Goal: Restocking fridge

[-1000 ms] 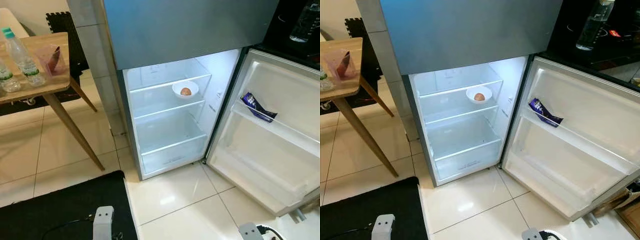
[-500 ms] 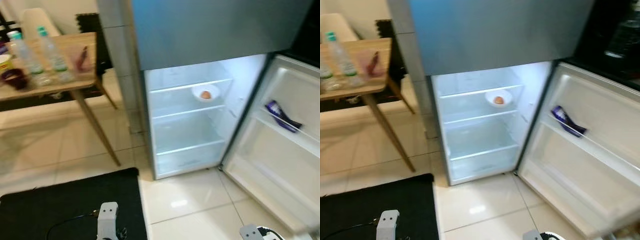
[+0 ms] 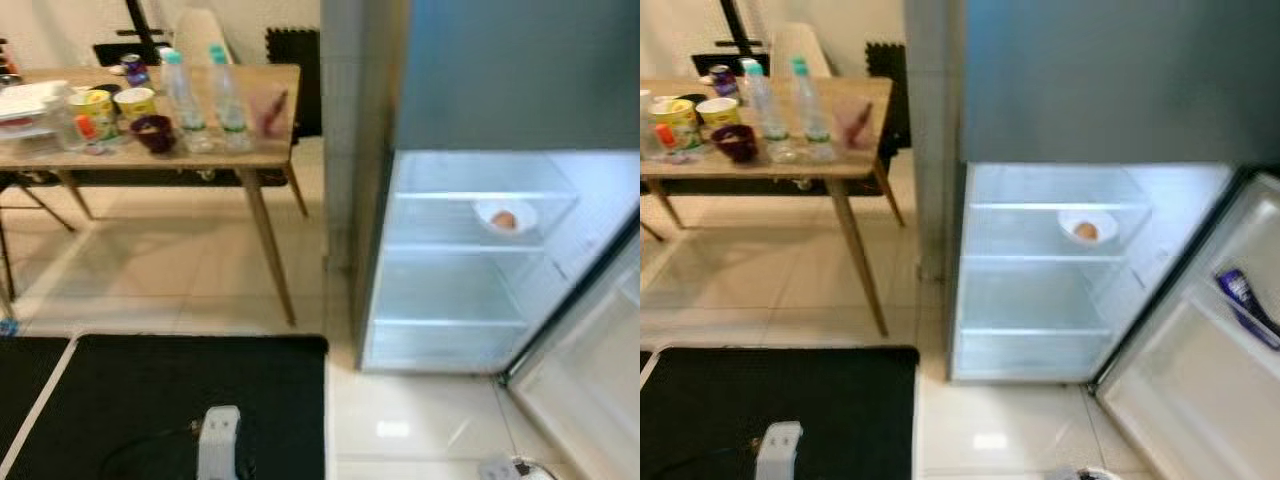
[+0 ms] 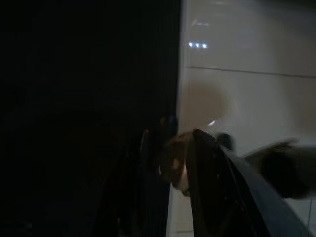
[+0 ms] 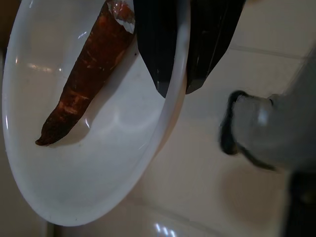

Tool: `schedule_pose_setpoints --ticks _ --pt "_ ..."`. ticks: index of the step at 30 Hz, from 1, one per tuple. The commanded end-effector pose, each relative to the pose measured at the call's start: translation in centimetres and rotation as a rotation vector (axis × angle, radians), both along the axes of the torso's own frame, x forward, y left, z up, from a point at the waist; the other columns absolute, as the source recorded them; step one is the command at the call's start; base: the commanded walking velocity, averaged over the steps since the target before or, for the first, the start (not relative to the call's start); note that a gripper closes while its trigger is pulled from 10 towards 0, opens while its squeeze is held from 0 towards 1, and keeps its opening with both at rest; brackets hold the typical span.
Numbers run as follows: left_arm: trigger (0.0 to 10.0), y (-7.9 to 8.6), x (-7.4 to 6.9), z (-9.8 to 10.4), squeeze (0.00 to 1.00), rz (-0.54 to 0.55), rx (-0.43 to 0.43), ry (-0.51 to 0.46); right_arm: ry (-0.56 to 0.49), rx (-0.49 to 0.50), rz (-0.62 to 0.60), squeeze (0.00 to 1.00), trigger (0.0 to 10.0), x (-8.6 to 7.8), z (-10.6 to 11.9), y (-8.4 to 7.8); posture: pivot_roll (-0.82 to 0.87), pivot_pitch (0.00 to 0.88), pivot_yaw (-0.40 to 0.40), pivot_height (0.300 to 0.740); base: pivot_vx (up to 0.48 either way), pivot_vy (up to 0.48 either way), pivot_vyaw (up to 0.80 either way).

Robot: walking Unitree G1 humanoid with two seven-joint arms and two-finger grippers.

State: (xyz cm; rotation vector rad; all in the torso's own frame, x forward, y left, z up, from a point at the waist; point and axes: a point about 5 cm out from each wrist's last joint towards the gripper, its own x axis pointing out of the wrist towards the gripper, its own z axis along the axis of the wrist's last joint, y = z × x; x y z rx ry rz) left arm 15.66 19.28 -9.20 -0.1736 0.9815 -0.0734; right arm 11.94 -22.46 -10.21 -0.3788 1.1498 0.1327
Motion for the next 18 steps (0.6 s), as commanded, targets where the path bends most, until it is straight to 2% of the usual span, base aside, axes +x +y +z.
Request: schedule_pose_setpoints --ticks 1,11,13,18 --pt "10.0 -0.23 -0.96 -0.43 0.00 -0.009 -0.001 0.034 0.015 -0.017 0.006 0.00 10.0 -0.37 0.00 -0.53 -0.03 0.026 -0.023 0.740 0.000 0.000 0.80" --pt "10.0 -0.29 -0.90 -0.41 0.00 -0.013 -0.003 0.033 0.012 -0.021 0.003 0.00 10.0 -0.34 0.02 -0.58 -0.03 0.027 -0.021 0.740 0.000 0.000 0.80" --pt "10.0 -0.35 -0.84 -0.36 0.00 -0.024 -0.012 0.026 0.008 -0.027 -0.013 0.00 10.0 -0.39 0.02 -0.68 -0.03 0.029 -0.024 0.740 0.000 -0.146 0.00" --pt "10.0 -0.32 -0.85 -0.35 0.00 -0.041 -0.008 0.025 0.014 -0.028 -0.017 0.00 10.0 -0.57 -0.02 -0.72 -0.03 0.028 -0.024 0.740 0.000 -0.454 0.00"
